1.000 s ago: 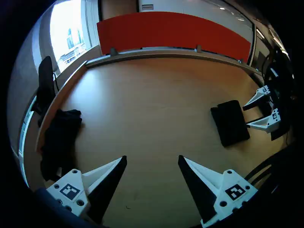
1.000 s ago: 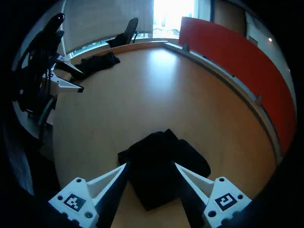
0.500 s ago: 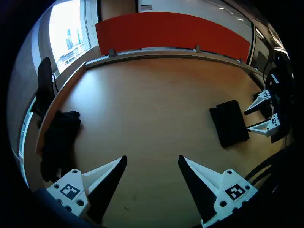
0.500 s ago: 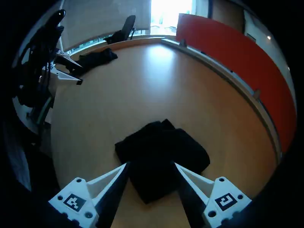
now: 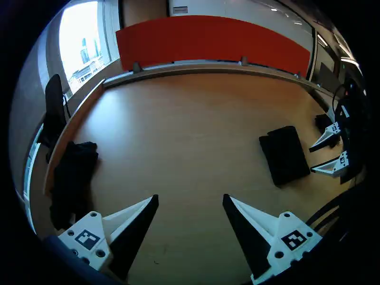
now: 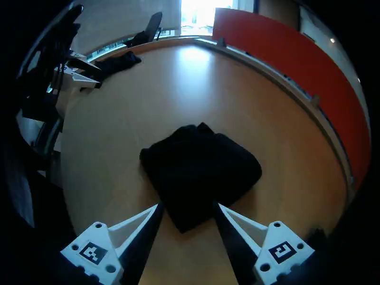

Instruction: Fold towel

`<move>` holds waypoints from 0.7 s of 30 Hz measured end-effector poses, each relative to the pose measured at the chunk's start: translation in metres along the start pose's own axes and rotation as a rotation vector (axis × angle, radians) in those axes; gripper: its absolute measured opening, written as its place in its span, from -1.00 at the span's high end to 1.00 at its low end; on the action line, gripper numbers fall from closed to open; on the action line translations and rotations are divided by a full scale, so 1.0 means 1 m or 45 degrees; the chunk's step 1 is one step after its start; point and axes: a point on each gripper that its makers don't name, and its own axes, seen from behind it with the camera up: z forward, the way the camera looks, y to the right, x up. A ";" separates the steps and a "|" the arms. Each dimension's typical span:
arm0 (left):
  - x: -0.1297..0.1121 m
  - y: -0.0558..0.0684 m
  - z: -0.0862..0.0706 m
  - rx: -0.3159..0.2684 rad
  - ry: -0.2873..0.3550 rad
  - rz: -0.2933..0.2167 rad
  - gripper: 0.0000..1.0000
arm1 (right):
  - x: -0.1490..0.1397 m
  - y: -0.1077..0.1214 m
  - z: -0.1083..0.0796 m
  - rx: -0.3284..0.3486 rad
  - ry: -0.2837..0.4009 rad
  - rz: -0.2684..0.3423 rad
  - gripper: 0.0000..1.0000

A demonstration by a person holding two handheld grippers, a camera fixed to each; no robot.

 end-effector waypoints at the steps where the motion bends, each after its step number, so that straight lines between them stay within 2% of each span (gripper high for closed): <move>1: 0.000 0.000 0.000 0.000 0.000 0.001 -1.00 | -0.002 0.000 0.000 -0.002 -0.002 0.003 -0.57; 13: 0.000 0.002 0.000 0.000 -0.001 0.001 -1.00 | -0.031 -0.004 0.003 -0.002 -0.059 0.037 -0.55; 21: 0.000 0.002 0.001 -0.001 0.000 0.004 -1.00 | -0.041 -0.008 0.010 -0.002 -0.079 0.064 -0.38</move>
